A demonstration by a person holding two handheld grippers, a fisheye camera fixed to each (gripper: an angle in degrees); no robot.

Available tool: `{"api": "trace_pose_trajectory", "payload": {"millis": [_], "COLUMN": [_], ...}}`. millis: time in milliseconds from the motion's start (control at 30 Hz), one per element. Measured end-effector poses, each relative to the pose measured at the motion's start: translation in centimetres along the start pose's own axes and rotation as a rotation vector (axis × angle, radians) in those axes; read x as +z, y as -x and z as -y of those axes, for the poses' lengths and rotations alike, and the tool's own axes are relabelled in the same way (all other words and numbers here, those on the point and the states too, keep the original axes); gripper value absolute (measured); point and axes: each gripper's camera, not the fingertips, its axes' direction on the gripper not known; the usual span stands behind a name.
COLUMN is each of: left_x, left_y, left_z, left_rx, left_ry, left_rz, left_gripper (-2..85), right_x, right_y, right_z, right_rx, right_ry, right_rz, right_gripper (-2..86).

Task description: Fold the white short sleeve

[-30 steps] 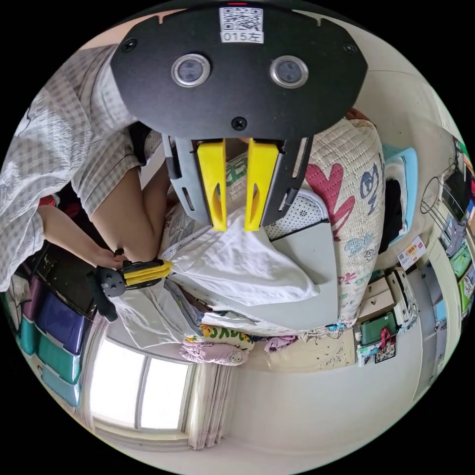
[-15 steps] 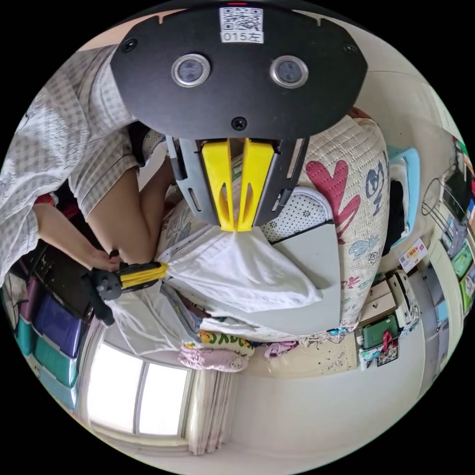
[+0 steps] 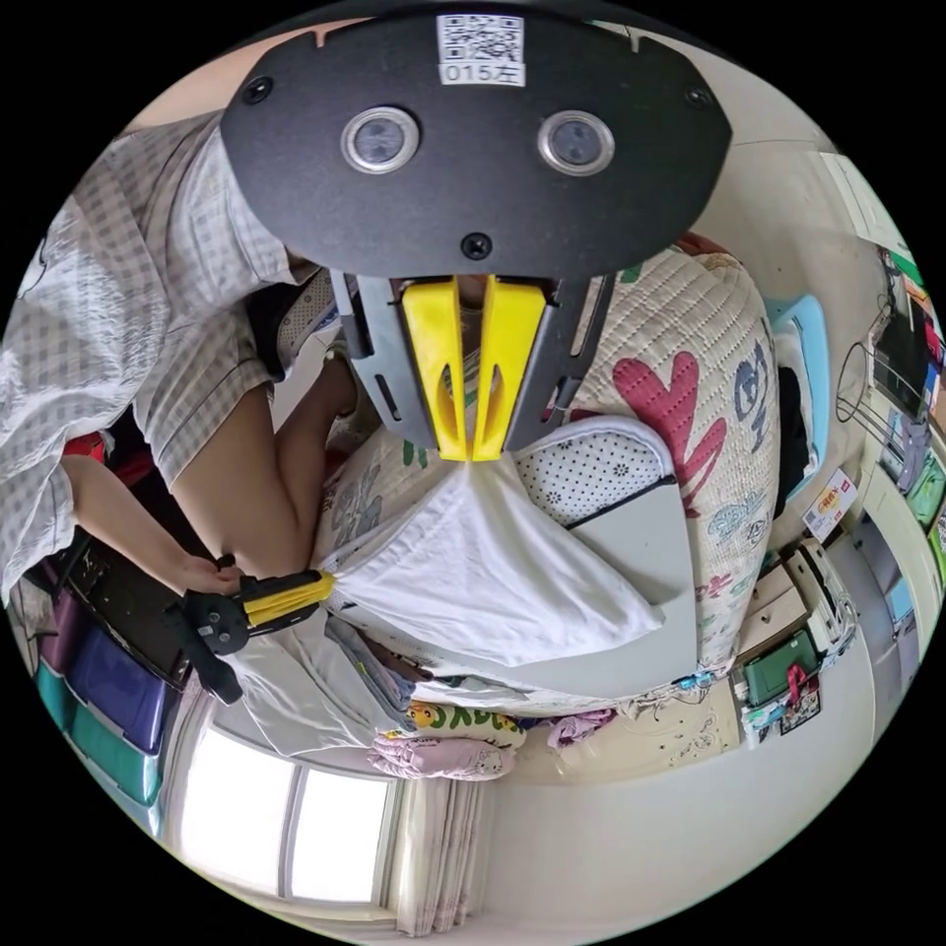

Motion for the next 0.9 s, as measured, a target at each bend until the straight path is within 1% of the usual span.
{"api": "trace_pose_trajectory", "payload": {"millis": [100, 200, 333, 400, 500, 600, 700, 900], "left_x": [-0.2, -0.6, -2.6, -3.3, -3.3, -2.1, -0.7, 0.3], "left_y": [0.4, 0.6, 0.8, 0.6, -0.3, -1.8, -3.4, -4.2], "left_z": [-0.1, -0.4, -1.3, -1.6, -1.5, -0.5, 0.5, 1.0], "left_rx": [-0.019, -0.038, -0.043, -0.037, -0.002, 0.062, 0.117, 0.116], "left_ry": [-0.007, -0.016, -0.125, -0.170, -0.196, -0.148, -0.087, -0.064], "left_rz": [-0.007, -0.004, -0.039, -0.045, -0.039, -0.023, 0.042, 0.111], "left_gripper": [-0.2, 0.4, 2.7, 3.9, 5.5, 6.7, 7.9, 5.2], "right_x": [0.0, -1.0, -2.7, -3.0, -2.7, -2.0, -1.4, -1.1], "right_y": [-0.2, -0.9, -2.8, -3.3, -3.2, -2.3, -1.2, -0.4], "right_z": [-0.2, -1.0, -2.7, -3.1, -2.9, -2.0, -1.5, -1.3], "right_rx": [0.004, 0.033, 0.140, 0.164, 0.143, 0.075, 0.028, 0.015], "right_ry": [-0.001, -0.064, -0.209, -0.238, -0.222, -0.163, -0.116, -0.089], "right_rz": [0.000, 0.021, 0.070, 0.092, 0.101, 0.090, 0.047, -0.025], "right_gripper": [0.2, 3.7, 5.7, 6.1, 6.6, 6.4, 5.0, 4.1]}}
